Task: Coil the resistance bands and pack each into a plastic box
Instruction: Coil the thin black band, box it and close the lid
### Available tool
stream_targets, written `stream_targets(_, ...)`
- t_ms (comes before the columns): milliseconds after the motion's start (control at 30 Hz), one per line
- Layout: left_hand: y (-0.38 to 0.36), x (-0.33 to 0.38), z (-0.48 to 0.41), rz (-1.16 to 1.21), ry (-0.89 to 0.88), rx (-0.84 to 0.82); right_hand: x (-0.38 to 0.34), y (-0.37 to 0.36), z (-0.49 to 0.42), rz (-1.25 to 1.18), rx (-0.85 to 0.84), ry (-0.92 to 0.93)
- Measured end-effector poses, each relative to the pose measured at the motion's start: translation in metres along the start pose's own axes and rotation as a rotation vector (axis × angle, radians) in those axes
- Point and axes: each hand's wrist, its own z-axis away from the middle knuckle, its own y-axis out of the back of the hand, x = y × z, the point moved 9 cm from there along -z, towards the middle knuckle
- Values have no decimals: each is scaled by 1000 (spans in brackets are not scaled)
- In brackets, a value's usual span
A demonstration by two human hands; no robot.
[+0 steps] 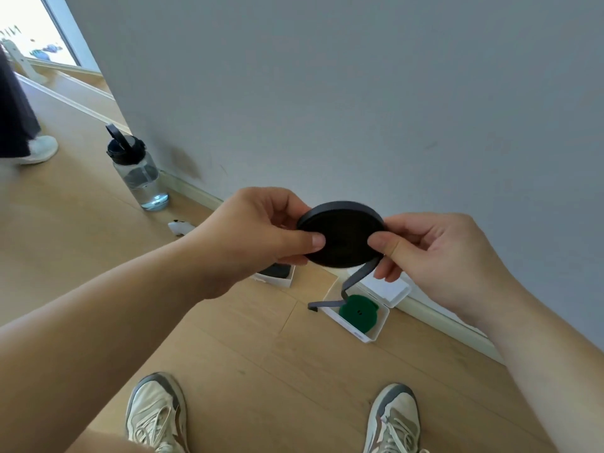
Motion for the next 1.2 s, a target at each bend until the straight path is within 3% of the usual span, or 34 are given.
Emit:
stream_targets(100,-5,4,2,-309,-84,28,-3,-11,1,204,-51,41)
stream_targets(433,-21,9,0,-572,-174,-42,-7,-21,3,395,-73,140)
stream_targets(567,-11,6,-4,-522,-175,36,7,-19,0,238,-106,-28)
stream_targets(667,0,1,-4,-345,-101,82,15,-15,1,126,-103,-109)
stream_targets(867,-7,-8,-2,-160,1,15,14,-5,1,60,-35,-108)
stream_targets(1000,-19,-5,-1,-459,-75,2,10,-8,2,222,-55,-51)
stream_targets(1100,-27,6,2,-567,-169,-17,6,-21,3,387,-100,29)
stream_targets(1200,-28,5,1,-615,-150,-32,4,-22,3,359,-83,39)
